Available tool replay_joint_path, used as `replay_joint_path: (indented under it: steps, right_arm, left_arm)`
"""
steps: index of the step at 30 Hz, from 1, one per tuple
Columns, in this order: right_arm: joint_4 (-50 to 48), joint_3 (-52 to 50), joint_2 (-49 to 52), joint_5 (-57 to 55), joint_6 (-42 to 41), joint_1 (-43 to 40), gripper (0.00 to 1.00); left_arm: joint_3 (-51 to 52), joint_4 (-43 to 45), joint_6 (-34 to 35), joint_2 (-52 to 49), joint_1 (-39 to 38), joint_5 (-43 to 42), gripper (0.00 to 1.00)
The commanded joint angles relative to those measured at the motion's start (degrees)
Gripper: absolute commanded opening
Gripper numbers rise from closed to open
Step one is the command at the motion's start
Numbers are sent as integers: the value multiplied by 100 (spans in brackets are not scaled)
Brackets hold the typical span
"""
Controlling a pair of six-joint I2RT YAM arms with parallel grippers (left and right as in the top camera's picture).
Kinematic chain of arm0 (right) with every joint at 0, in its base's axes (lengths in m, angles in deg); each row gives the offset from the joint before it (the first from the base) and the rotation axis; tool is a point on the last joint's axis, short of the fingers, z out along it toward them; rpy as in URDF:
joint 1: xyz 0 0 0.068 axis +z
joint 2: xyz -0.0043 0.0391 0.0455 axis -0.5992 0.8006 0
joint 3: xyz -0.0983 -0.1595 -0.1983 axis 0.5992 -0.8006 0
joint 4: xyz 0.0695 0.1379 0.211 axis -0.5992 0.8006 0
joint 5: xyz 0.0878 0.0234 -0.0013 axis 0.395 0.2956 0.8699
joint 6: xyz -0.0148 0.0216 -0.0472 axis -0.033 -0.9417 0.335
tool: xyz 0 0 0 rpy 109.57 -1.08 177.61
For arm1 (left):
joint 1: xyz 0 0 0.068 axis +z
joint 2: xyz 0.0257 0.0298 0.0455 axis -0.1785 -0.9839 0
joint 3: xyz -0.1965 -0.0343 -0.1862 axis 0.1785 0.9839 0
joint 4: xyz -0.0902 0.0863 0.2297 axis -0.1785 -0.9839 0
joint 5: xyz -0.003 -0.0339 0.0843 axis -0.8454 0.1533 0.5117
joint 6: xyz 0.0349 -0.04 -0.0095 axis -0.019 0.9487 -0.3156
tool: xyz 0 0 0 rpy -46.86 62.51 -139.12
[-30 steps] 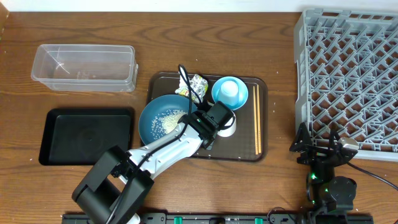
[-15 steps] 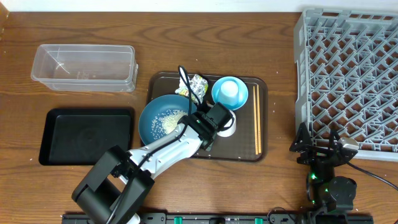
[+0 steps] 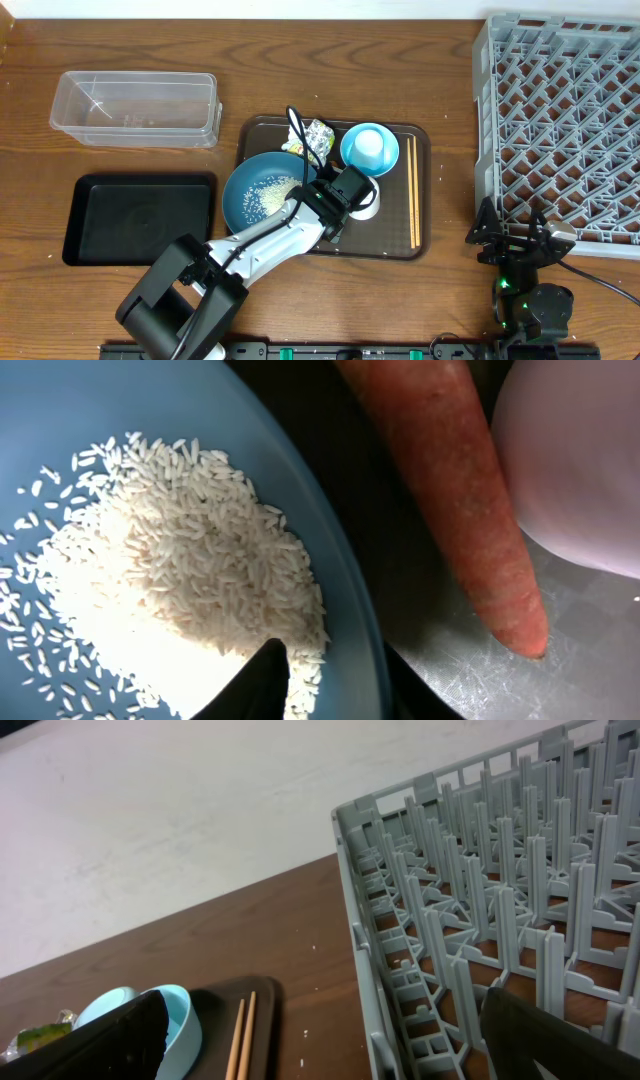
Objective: Sort waste into correct bins and load items into the dishwasher rack
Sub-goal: 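Grasp the blue plate rim with the left gripper and lift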
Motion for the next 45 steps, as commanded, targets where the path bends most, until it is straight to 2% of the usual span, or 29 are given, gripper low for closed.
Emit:
replay_joint_path:
  steps: [1, 4, 10, 20, 45]
  right_arm:
    - [22, -9, -31, -39, -31, 46, 99]
    - [22, -9, -31, -39, -31, 46, 99]
    - [22, -9, -28, -39, -31, 46, 99]
    - [22, -9, -28, -39, -31, 46, 99]
    - [22, -9, -28, -39, -31, 46, 99]
  left_arm:
    - [81, 4, 2, -33, 2, 118, 24]
    - [81, 4, -20, -33, 2, 120, 22]
    - [79, 26, -20, -33, 2, 120, 6]
    - [-2, 39, -129, 111, 2, 118, 6]
    - [-2, -120, -688, 1639, 177, 116, 6]
